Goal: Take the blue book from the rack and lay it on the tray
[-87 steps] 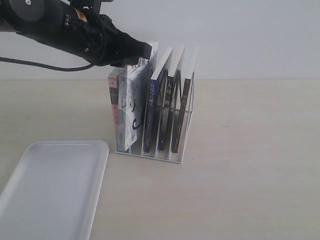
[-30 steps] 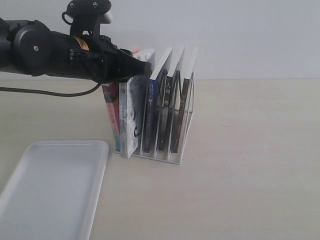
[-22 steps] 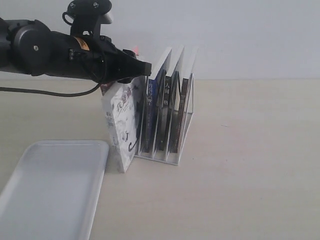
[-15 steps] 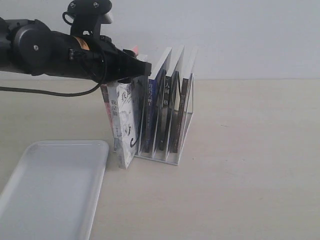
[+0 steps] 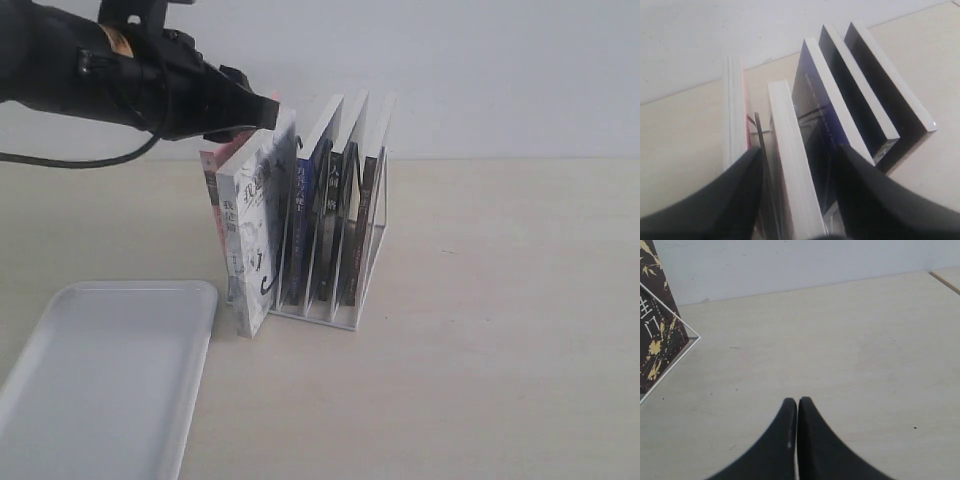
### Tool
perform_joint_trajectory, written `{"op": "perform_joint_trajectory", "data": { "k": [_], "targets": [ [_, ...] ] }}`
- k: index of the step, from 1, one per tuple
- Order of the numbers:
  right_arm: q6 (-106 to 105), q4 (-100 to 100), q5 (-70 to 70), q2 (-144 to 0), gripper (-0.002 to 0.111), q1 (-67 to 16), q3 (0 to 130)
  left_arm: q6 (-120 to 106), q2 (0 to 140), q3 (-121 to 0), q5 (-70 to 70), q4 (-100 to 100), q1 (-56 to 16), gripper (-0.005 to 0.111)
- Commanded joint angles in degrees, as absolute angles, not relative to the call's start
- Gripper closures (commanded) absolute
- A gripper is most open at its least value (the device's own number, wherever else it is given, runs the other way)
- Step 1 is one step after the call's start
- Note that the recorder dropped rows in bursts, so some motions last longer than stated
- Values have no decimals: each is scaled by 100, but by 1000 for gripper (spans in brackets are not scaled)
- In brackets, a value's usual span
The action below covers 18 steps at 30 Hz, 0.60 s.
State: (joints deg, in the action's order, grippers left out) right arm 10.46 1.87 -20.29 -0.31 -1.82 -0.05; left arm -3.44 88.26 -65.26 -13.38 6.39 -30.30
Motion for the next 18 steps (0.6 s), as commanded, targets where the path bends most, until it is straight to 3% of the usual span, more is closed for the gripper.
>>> {"op": "perform_joint_trajectory", "data": {
  "k": [1,11,18],
  "targets": [
    [1017,200,-2006,0,108,-171,0,-506,8397,-6536,-1683,619,-3048,62],
    [1017,200,-2006,0,108,-171,0,-741,8158,-6536,-2317,619,-3058,63],
    [1017,200,-2006,0,108,-171,0,-933,8206,-6678,-2306,666,-3564,63]
  ]
}}
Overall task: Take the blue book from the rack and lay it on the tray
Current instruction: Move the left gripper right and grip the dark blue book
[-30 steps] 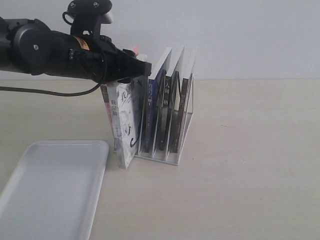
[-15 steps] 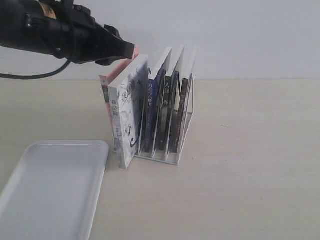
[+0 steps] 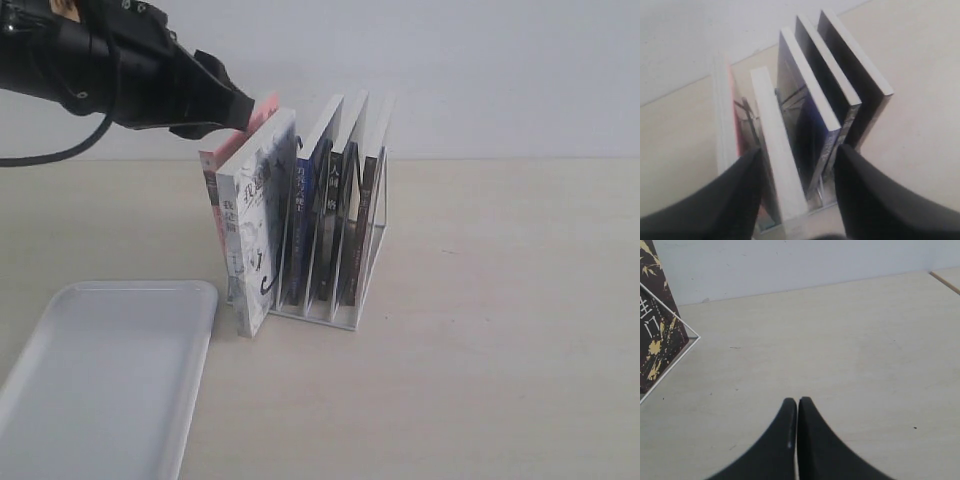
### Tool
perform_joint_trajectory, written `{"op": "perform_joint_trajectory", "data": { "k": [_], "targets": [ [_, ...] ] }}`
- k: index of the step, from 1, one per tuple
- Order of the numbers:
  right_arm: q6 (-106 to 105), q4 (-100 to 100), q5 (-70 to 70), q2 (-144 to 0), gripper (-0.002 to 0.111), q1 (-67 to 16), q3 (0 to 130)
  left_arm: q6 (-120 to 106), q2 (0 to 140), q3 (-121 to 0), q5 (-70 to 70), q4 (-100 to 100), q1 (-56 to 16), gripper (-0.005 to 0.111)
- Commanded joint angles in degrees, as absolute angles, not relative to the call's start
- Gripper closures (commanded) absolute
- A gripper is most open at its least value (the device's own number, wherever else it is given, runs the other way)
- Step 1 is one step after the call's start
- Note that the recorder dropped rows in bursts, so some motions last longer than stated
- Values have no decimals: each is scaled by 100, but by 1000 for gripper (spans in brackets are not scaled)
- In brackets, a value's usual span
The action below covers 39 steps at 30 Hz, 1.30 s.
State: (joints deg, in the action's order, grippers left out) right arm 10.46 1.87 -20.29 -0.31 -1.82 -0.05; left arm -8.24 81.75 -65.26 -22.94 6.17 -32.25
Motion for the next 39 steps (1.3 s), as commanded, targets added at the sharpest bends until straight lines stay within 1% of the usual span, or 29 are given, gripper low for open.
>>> {"op": "perform_joint_trajectory", "data": {
  "k": [1,5,13,18,23,29,34,39],
  "targets": [
    [1017,200,-2006,0,108,-171,0,-933,8237,-6742,-2306,666,-3632,63],
    [1017,200,-2006,0,108,-171,0,-808,8539,-7105,-2437,666,-3719,63],
    [1017,200,-1992,0,108,-171,0,-539,9594,-8578,-3819,680,-3719,63],
    [1017,200,-1941,0,108,-171,0,-222,10014,-9204,-4079,593,-3719,63],
    [1017,200,-1941,0,108,-171,0,-222,10405,-9628,-4137,591,-3719,64],
    [1017,200,-1941,0,108,-171,0,336,10842,-10198,-4621,-41,-3655,64],
    [1017,200,-1941,0,108,-171,0,808,10890,-10268,-4647,-580,-3655,64],
    [1017,200,-1941,0,108,-171,0,832,10996,-10268,-4723,-553,-3655,64]
  ]
}}
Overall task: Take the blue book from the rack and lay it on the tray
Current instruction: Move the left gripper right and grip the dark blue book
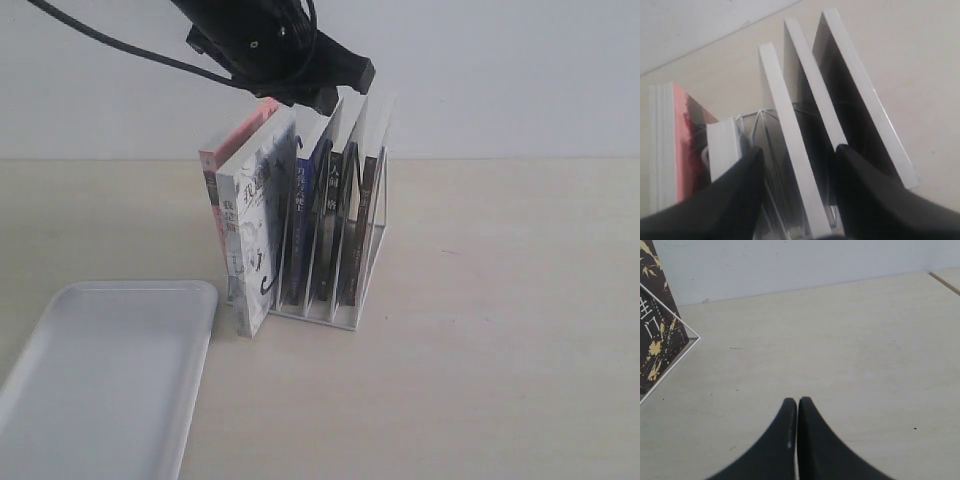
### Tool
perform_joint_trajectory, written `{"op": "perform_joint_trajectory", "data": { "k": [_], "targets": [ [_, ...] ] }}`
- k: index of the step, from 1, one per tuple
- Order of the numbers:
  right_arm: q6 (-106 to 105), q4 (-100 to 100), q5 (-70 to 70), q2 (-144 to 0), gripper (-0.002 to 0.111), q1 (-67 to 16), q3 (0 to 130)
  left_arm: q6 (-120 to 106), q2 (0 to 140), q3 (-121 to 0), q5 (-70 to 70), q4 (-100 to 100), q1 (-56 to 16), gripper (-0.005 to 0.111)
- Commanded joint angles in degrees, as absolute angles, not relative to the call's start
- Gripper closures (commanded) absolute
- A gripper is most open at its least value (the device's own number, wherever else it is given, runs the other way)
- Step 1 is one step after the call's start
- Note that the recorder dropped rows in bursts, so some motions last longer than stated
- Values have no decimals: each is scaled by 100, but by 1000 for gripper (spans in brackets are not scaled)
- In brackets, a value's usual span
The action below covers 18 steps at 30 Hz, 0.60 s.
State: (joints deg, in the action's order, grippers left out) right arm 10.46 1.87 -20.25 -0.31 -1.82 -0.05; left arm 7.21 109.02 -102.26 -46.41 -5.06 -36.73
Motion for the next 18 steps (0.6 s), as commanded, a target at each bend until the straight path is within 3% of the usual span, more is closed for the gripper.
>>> {"op": "perform_joint_trajectory", "data": {
  "k": [1,18],
  "targets": [
    [1017,200,-1941,0,108,-171,0,832,11032,-10268,-4723,-553,-3655,64],
    [1017,200,-1941,0,108,-171,0,832,11207,-10268,-4713,-561,-3655,64]
  ]
}}
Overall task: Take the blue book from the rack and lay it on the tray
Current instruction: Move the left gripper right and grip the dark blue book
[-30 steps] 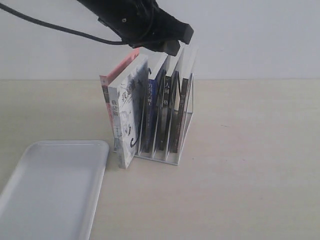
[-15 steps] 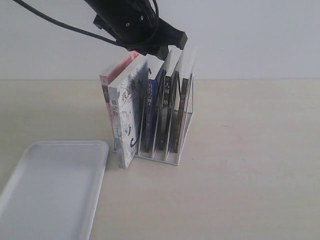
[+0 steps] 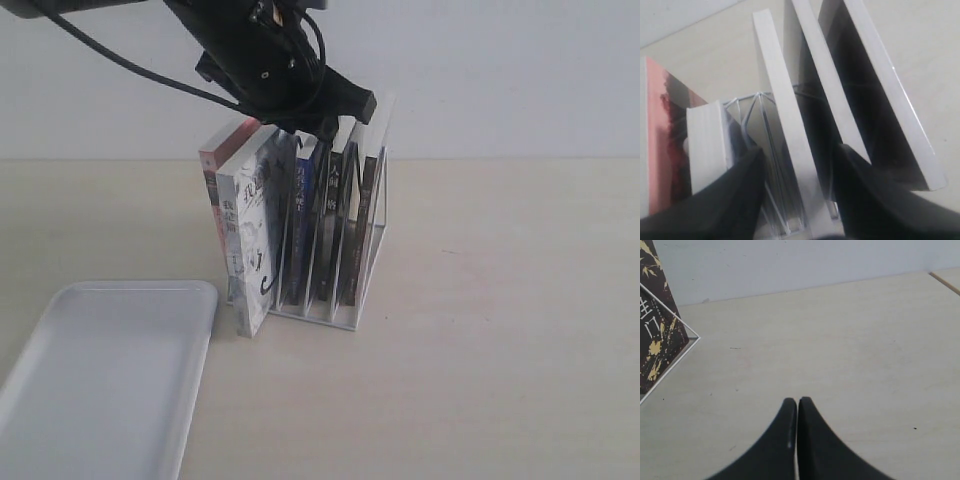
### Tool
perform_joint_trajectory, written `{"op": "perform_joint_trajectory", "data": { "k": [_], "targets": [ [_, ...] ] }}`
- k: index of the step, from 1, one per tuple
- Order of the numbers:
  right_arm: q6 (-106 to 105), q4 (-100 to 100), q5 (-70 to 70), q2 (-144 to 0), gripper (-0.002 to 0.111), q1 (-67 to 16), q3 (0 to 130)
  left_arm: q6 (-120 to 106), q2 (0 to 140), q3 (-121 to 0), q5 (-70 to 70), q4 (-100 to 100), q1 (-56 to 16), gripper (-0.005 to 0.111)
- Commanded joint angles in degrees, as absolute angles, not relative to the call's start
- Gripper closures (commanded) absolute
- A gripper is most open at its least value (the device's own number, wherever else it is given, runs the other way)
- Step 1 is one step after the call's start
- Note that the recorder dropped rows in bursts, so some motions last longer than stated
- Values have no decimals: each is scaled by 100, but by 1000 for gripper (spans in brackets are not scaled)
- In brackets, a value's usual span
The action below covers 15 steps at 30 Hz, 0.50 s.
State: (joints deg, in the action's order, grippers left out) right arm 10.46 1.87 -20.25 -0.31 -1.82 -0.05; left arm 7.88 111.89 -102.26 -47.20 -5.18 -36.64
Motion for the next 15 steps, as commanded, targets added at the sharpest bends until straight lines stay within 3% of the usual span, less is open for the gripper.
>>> {"op": "perform_joint_trajectory", "data": {
  "k": [1,15],
  "targets": [
    [1017,200,-1941,0,108,-171,0,832,11207,-10268,-4736,-561,-3655,64],
    [1017,200,-1941,0,108,-171,0,793,11347,-10268,-4846,-561,-3655,64]
  ]
}}
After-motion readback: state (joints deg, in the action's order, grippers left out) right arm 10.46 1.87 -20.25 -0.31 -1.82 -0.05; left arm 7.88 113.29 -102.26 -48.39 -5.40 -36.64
